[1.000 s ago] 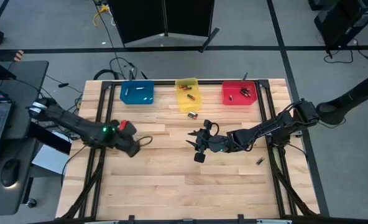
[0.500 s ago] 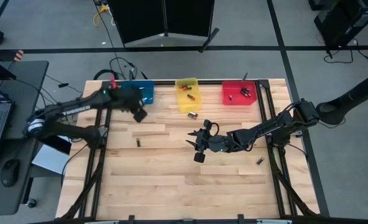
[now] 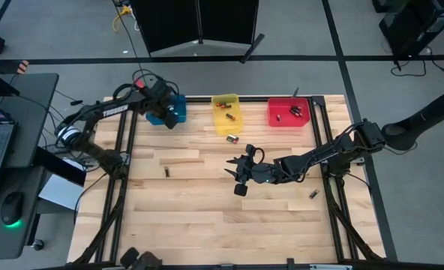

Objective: Sort batteries
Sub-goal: Put the bottom silver battery into the blue bin

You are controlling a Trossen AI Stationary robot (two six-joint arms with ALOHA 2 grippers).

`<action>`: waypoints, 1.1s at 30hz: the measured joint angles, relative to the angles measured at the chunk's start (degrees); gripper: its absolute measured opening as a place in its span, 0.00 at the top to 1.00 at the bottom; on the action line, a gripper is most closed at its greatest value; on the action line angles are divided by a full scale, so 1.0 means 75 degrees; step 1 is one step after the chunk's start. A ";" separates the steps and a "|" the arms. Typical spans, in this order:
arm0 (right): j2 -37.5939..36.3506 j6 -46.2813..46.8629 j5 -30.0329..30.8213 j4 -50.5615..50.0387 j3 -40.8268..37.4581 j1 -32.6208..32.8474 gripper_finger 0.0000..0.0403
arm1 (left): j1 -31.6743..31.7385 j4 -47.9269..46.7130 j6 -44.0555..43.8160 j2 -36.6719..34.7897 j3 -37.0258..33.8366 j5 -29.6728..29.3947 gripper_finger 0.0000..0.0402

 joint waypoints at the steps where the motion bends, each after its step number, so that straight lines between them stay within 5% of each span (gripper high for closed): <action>1: 0.0000 0.0000 0.0000 -0.0004 0.0000 0.0000 0.64 | 0.0029 -0.0016 0.0035 0.0081 0.0107 0.0005 0.89; 10: 0.0000 -0.0003 0.0000 -0.0036 0.0000 0.0000 0.64 | 0.0082 0.0096 0.0172 0.0220 0.1119 0.0046 0.89; 30: 0.0000 0.0172 0.0000 -0.0191 0.0000 0.0000 0.66 | 0.0060 0.0166 0.0179 0.1744 0.1184 0.0341 0.89; 33: 0.0000 0.0198 0.0000 -0.0196 0.0000 0.0000 0.66 | 0.0060 0.0213 0.0337 0.1724 0.1187 0.0337 0.82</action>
